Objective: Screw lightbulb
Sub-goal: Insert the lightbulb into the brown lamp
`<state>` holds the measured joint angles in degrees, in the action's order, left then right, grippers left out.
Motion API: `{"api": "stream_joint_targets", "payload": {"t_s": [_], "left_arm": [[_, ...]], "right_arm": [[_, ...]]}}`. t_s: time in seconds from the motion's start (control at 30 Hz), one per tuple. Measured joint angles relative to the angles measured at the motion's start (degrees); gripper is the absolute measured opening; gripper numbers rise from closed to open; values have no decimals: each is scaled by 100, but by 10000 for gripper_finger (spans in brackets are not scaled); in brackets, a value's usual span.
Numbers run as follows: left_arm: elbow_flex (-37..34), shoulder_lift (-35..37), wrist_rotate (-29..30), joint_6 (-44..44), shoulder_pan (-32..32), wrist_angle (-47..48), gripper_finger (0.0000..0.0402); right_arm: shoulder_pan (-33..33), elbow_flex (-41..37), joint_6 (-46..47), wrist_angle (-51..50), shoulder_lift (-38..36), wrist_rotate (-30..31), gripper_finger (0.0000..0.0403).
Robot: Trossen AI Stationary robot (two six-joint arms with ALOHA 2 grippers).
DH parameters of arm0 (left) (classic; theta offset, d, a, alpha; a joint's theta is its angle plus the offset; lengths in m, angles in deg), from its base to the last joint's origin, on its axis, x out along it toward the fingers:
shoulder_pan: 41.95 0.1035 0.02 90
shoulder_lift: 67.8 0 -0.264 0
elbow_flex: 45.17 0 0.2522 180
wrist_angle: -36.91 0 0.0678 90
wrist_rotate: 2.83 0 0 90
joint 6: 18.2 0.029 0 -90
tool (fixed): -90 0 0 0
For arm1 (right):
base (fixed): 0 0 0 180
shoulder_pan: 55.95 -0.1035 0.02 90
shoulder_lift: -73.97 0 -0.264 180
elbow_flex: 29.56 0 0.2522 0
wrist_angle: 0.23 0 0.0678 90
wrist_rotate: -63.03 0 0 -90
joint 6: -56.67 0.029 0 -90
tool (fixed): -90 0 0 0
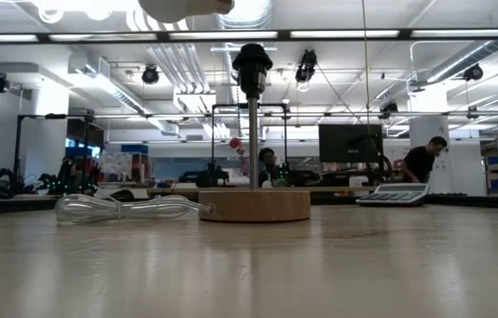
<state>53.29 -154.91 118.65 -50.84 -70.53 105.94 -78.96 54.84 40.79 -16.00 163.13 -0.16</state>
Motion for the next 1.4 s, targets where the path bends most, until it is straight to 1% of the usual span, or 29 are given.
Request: {"api": "stream_joint_targets", "payload": {"t_s": [0.1, 0.27, 0.33, 0.47, 0.6, 0.73, 0.93, 1.23, 1.4], "left_arm": [[114, -164, -100, -6, -4, 22, 252], [318, -398, -123, -109, -13, 254, 250], [387, -468, -130, -109, -13, 298, 251], [495, -582, -212, -99, -15, 324, 253], [568, -616, -249, -77, -37, 321, 251], [569, -588, -260, -61, -76, 319, 251], [569, -562, -266, -58, -133, 298, 263], [569, -545, -287, 261, -138, 129, 281], [569, -538, -242, 336, -127, 123, 287]], "right_arm": [[0, 521, -59, -413, 373, 49, 156], [0, 1524, 81, -1843, 1026, 426, 197], [1, 1832, 85, -2286, 1259, 478, 208], [10, 2273, 135, -2596, 1596, 513, 222], [13, 2501, 140, -2882, 1779, 623, 226], [17, 2542, 275, -3071, 1792, 632, 219], [28, 2542, 337, -3132, 1767, 641, 190], [20, 2531, 341, -3234, 1765, 556, 113], [13, 2531, 663, -3281, 1765, 580, 111]]}}
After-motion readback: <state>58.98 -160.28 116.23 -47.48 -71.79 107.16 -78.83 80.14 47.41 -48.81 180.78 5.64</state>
